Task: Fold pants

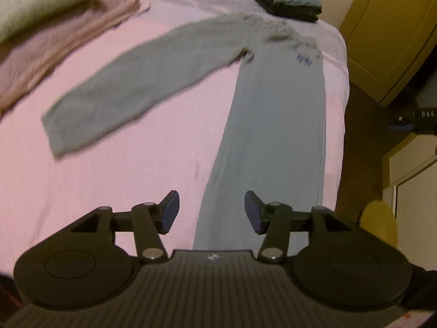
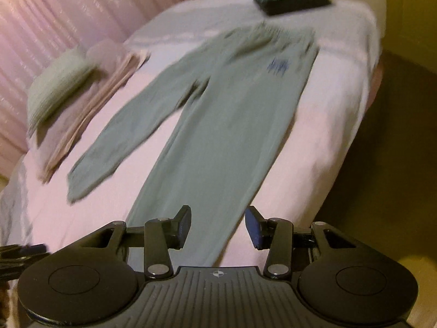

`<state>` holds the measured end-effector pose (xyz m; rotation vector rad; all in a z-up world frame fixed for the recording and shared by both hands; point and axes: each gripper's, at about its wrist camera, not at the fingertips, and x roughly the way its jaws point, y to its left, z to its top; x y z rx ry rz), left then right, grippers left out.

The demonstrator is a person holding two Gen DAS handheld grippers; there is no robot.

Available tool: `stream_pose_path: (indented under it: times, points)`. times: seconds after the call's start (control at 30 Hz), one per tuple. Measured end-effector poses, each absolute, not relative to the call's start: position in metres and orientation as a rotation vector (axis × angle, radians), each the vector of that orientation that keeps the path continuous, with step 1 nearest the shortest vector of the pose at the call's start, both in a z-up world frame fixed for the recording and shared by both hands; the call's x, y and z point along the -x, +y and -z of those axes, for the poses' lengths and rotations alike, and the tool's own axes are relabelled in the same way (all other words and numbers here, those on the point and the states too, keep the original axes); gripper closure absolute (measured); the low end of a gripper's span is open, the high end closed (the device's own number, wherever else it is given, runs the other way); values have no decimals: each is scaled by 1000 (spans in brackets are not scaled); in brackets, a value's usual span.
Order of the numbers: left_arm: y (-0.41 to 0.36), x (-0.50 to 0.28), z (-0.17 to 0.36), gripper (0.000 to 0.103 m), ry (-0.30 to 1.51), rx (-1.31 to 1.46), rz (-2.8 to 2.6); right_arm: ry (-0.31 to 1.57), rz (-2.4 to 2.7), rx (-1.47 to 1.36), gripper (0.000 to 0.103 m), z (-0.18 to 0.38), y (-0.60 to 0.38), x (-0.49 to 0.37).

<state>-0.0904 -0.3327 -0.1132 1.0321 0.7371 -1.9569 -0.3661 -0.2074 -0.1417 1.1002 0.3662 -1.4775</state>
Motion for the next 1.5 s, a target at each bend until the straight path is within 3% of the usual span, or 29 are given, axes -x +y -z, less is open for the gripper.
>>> stream_pose_path:
  times: [0.3,0.57,0.73,0.93,1.0,1.03,1.1,1.23,1.3,1.33,1.37,1.43,1.5]
  points:
    - [-462,247,102,50,615,-1033,1984,394,1444,-923,62,131,-352,523]
    - [-607,440,163,50,540,-1132,1982,587,1276,-819,62,205,-588,680]
    - [-670,527,204,50,430,-1175,2022,713,1080,-801,69,262,-692,701]
    - [-719,584,247,51,366,-1254,2057,822,917,-761,71,300,-746,694]
    - [-728,592,254,51,362,-1262,2061,832,875,-794,76,308,-755,696]
    - [-733,596,258,51,363,-1270,2060,829,846,-817,90,309,-756,697]
    - [-739,603,261,51,354,-1279,2075,827,845,-816,102,305,-755,701]
    - [-748,602,249,51,328,-1247,2135,683,840,-842,103,274,-742,718]
    - [-758,598,243,51,315,-1251,2159,618,776,-867,99,266,-733,723]
    - [-766,596,241,51,308,-1257,2154,608,745,-876,89,265,-731,723]
    - [-773,593,240,51,302,-1266,2144,619,717,-869,71,267,-730,719]
    - [-786,589,240,51,288,-1281,2124,658,678,-845,54,276,-733,709]
    - [-796,585,242,51,286,-1285,2097,640,640,-887,54,288,-742,701]
